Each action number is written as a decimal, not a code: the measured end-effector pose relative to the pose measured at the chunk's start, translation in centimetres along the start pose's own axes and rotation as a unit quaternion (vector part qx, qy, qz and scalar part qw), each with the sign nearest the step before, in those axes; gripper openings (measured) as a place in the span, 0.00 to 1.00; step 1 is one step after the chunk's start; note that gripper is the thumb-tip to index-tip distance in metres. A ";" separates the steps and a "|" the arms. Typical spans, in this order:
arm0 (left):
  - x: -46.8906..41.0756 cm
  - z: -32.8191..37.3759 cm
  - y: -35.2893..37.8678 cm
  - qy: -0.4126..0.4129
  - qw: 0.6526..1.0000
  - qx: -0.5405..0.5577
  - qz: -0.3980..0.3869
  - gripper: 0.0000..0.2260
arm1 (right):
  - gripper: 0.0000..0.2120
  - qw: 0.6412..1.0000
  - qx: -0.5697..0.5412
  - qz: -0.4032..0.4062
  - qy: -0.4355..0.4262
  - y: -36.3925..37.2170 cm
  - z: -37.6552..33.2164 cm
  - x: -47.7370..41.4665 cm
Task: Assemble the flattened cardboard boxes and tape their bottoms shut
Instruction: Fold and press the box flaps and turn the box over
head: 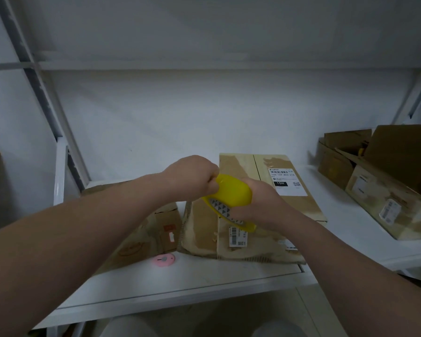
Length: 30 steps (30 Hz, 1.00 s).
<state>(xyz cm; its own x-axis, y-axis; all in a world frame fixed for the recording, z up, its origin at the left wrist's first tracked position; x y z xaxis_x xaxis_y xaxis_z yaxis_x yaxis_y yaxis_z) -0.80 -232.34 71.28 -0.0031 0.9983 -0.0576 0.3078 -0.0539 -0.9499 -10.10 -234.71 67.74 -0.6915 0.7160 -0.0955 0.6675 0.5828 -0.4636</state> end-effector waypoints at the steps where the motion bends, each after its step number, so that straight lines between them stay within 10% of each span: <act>1: 0.1 0.1 0.0 -0.002 1.000 0.006 0.012 0.16 | 0.13 1.000 -0.002 -0.001 0.001 0.0 0.1 0.0; 19: 1.1 -1.9 2.2 -0.100 0.875 0.463 0.095 0.09 | 0.22 0.995 -0.095 -0.006 0.015 -0.9 2.5 -0.3; 30: 0.9 -1.8 0.9 -0.024 0.882 0.450 0.141 0.11 | 0.19 0.991 -0.133 -0.010 0.009 -1.0 3.4 -0.6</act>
<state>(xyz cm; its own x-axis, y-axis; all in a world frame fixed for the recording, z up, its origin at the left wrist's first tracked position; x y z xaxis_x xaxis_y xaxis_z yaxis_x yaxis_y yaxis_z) 1.16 -231.44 70.87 -0.0931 0.9417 -0.3232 -0.5759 -0.3157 -0.7541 -11.30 -237.01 65.26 -0.7018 0.7088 -0.0711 0.7046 0.6759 -0.2162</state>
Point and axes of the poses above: each hand's wrist, its own x-axis away from the middle knuckle, its own y-axis out of the palm, z = x × y, the point moved 10 cm from there along -x, towards the middle knuckle, and after that the axes turned 15 degrees about -x, right-handed, at the moved point
